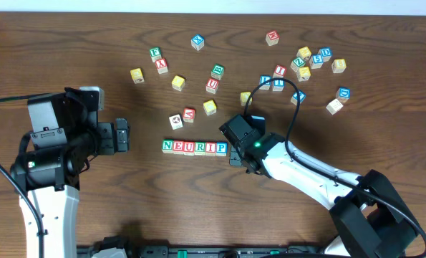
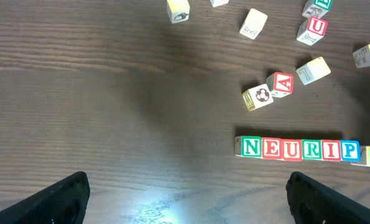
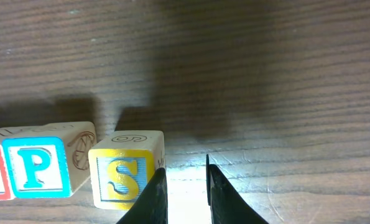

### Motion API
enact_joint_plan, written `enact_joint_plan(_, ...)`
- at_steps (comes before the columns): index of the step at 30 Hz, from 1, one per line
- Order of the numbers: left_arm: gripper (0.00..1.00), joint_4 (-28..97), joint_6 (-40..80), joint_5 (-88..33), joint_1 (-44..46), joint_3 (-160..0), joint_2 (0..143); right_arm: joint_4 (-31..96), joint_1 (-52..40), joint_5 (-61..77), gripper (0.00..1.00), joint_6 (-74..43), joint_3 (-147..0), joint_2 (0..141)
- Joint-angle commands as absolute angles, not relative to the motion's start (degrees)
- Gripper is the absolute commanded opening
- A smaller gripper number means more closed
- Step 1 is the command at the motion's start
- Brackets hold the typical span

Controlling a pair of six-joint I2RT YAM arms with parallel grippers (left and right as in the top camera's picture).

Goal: Spell out NEURIPS
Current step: 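Lower the right gripper beside the S block, then push the S block left against the P block with the right gripper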

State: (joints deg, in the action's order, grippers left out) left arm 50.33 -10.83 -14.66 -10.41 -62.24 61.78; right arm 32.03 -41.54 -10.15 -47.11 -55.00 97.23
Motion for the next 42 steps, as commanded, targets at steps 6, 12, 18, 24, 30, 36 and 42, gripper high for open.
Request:
enact_joint_plan(6, 0.99, 50.3, -11.8, -14.5, -10.6, -63.1, 61.7, 31.2, -41.8, -11.7, 0.16, -46.6, -54.7, 96.8)
enact_joint_plan(12, 0.99, 50.3, -11.8, -14.5, -10.6, -63.1, 61.7, 29.3, -41.8, -11.7, 0.17, -45.1, -54.7, 96.8)
enact_joint_plan(18, 0.99, 50.3, -11.8, -14.5, -10.6, -63.1, 61.7, 28.9, -41.8, -11.9, 0.17, -44.9, -54.7, 96.8)
enact_joint_plan(24, 0.99, 50.3, -11.8, -14.5, -10.6, -63.1, 61.7, 28.2, -41.8, -12.5, 0.17, -42.1, -54.7, 96.8)
enact_joint_plan(30, 0.99, 50.3, -11.8, -14.5, -10.6, -63.1, 61.7, 27.1, -41.8, -12.5, 0.18, -41.0, -54.7, 96.8)
enact_joint_plan(36, 0.99, 50.3, -11.8, -14.5, -10.6, -63.1, 61.7, 26.6, -41.8, -12.1, 0.18, -39.5, -54.7, 96.8)
enact_joint_plan(42, 0.99, 50.3, -11.8, -14.5, -10.6, -63.1, 61.7, 28.8, -41.8, -12.4, 0.18, -39.8, -54.7, 96.8)
